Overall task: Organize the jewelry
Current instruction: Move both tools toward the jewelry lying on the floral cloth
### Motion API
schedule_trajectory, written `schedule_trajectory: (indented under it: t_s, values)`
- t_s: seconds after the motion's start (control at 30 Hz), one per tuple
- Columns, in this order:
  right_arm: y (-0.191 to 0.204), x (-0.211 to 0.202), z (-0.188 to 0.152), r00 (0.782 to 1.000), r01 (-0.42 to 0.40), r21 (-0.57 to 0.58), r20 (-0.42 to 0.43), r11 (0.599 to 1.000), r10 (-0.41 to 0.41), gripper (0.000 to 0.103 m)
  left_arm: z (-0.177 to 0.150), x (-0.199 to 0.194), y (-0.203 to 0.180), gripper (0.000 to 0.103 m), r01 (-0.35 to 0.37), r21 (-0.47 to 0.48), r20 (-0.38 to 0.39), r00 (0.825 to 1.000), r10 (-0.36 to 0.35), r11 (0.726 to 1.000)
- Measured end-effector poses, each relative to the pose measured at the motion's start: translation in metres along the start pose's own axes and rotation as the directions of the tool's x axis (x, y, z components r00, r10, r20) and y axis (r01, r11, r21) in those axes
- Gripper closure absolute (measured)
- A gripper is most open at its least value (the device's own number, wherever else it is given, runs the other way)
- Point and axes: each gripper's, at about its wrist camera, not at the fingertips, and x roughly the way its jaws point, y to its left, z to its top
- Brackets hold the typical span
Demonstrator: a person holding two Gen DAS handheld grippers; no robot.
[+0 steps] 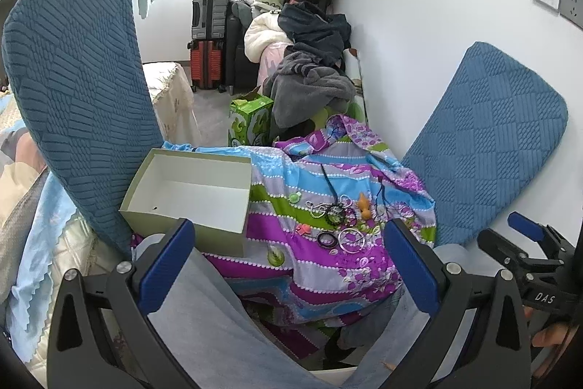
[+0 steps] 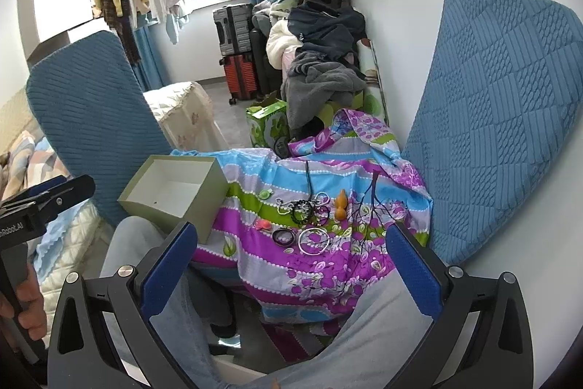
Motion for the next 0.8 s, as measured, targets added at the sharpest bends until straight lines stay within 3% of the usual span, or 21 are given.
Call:
schedule_trajectory:
  t_s: [0.33,0.8]
  values:
    - [-0.007,0.016,-0.01,0.999,0.035,0.007,0.003,0.999,-0.035,0.0,-0.005,0.022,0.003,0.0,0.021,0.0,-0.033,0.999,-0.021,1.0]
    - [-0.017,0.049,-0.019,0.999,0.017,0.047,0.027,0.999,-0.018,0.0,-0.007,0.063,-0.001,0.0,0.025,0.001,-0.074,0.997,-0.025,1.0]
